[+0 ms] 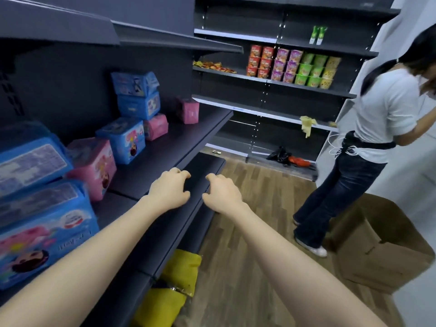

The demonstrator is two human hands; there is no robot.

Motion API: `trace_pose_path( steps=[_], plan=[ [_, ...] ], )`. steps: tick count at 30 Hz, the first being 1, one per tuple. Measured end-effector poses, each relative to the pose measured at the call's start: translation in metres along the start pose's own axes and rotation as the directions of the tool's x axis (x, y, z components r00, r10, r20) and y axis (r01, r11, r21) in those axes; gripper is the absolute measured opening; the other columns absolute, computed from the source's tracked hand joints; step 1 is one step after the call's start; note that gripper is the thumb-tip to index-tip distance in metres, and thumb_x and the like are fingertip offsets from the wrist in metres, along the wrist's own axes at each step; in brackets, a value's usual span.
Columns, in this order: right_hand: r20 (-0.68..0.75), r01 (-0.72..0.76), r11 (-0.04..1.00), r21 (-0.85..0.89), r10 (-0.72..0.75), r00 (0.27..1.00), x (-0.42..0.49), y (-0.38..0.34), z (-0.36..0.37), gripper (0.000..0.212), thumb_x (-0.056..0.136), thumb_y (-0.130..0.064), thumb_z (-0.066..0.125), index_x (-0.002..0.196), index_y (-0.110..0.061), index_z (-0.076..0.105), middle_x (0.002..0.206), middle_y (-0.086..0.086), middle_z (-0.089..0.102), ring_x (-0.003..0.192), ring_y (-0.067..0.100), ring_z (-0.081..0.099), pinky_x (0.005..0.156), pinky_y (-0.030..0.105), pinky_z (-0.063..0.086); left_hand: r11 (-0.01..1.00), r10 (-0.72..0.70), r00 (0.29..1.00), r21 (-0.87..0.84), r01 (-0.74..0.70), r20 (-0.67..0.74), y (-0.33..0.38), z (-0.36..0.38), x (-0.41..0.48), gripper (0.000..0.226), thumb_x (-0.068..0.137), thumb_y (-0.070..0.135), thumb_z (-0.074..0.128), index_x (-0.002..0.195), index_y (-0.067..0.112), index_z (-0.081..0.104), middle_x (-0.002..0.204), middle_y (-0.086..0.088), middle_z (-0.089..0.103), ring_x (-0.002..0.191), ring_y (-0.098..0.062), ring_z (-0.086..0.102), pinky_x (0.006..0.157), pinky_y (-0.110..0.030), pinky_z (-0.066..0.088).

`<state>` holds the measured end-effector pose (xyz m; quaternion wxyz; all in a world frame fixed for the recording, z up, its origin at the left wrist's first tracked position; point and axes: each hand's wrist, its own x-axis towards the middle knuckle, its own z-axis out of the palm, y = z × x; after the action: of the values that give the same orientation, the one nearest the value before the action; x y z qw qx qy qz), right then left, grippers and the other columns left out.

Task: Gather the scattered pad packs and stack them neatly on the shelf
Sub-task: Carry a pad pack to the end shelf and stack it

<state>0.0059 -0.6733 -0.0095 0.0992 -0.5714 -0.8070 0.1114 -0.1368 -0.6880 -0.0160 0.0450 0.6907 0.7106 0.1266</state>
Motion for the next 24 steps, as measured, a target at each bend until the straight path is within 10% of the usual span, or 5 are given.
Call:
trace_pose_path(
  steps=[24],
  plan=[
    [0.114, 0.533, 0.84, 0.096, -0.542, 0.833, 0.166, -0.092, 0.034, 0.054, 0.085, -0.017, 0.056, 0.137, -0.013, 0.039, 0.126, 0.015, 0.049, 0.117, 0.035, 0.045, 0.086, 0.039, 0.042, 0.891, -0.453, 0.865, -0.085, 0.446, -0.214, -0.087, -0.032, 0.06, 0.052, 0.081, 0.019, 0.058, 0.132, 0.016, 0.048, 0.134, -0.008, 0.048, 0.12, -0.027, 0.049, 0.096, -0.038, 0.044]
  ],
)
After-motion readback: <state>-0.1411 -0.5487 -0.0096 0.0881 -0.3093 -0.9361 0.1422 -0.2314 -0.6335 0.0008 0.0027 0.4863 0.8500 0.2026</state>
